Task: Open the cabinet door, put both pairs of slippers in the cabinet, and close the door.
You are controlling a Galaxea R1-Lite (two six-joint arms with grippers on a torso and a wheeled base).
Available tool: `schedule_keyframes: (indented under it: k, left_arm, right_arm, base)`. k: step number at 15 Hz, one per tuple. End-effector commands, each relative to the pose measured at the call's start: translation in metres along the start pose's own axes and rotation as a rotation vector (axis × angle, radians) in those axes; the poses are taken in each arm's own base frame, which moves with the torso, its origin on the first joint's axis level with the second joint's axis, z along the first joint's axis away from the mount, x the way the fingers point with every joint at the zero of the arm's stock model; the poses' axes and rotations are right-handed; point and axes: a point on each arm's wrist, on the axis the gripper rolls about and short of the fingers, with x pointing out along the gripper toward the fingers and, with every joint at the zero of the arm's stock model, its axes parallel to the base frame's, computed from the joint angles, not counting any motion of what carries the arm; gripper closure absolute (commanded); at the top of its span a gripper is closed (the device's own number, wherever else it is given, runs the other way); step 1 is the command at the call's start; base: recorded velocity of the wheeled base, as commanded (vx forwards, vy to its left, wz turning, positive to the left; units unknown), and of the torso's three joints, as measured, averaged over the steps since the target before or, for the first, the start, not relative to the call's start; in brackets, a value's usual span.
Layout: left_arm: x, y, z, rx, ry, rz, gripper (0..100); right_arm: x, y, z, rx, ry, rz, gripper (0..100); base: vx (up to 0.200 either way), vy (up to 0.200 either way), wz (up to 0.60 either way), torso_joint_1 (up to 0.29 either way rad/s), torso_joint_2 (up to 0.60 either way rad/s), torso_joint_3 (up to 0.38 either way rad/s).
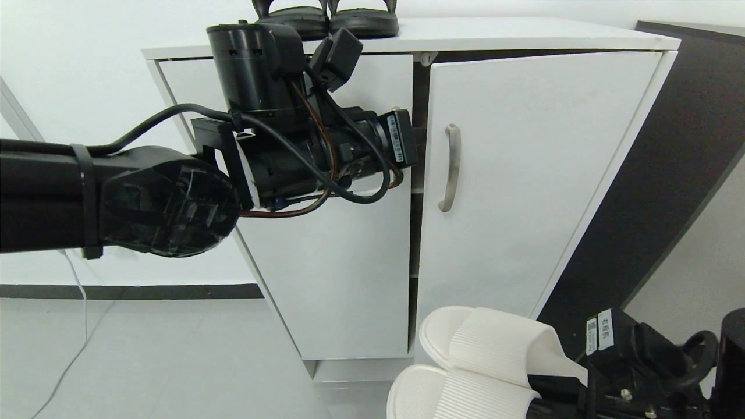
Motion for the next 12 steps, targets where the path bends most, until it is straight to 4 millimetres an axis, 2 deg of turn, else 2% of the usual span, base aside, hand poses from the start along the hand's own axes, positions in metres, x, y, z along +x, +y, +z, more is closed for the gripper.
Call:
schedule_keyframes:
  k: [1,3,5,6,7,8,10,12]
  left_arm:
    - [0.002,0.0,-0.001,0.0,-0.004,-0.002,100]
    - [0.001,-0.009,-0.005,0.002,-0.011,-0.032,100]
    - [0.003,-0.029,-0.015,0.005,-0.017,-0.099,100]
    - [0.006,-0.049,-0.024,0.004,-0.029,-0.168,100]
    - [0.01,-0.063,-0.033,0.003,-0.019,-0.211,100]
    - [0.014,-0.072,-0.039,0.001,-0.015,-0.24,100]
    - [0.02,-0.073,-0.043,0.003,-0.033,-0.25,100]
    - [0.019,-0.061,-0.039,0.007,-0.069,-0.216,100]
  right_arm:
    - [-0.001,0.005,-0.003,-0.004,0.01,0.023,100]
    - [-0.006,0.011,-0.008,-0.01,0.012,0.079,100]
    - [-0.015,0.016,-0.013,-0.017,0.005,0.154,100]
    - [-0.016,0.016,-0.014,-0.039,0.003,0.165,100]
    - [-0.017,0.017,-0.016,-0.044,0.009,0.166,100]
    - [-0.018,0.017,-0.018,-0.052,0.012,0.169,100]
    - [-0.019,0.017,-0.019,-0.07,0.015,0.17,100]
    - [-0.018,0.017,-0.019,-0.071,0.016,0.172,100]
  base:
    - [-0.2,0.0,0.0,0.007,0.0,-0.002]
    - [-0.2,0.0,0.0,-0.002,0.0,0.002]
    - [-0.2,0.0,0.0,-0.002,0.0,0.002]
    - [-0.2,0.0,0.0,0.002,0.01,0.007]
    - [-0.2,0.0,0.0,-0.002,0.0,0.007]
    - [0.0,0.0,0.0,0.0,0.0,0.0]
    - [0.0,0.0,0.0,0.0,0.0,0.0]
    - [0.0,0.0,0.0,0.0,0.0,0.0]
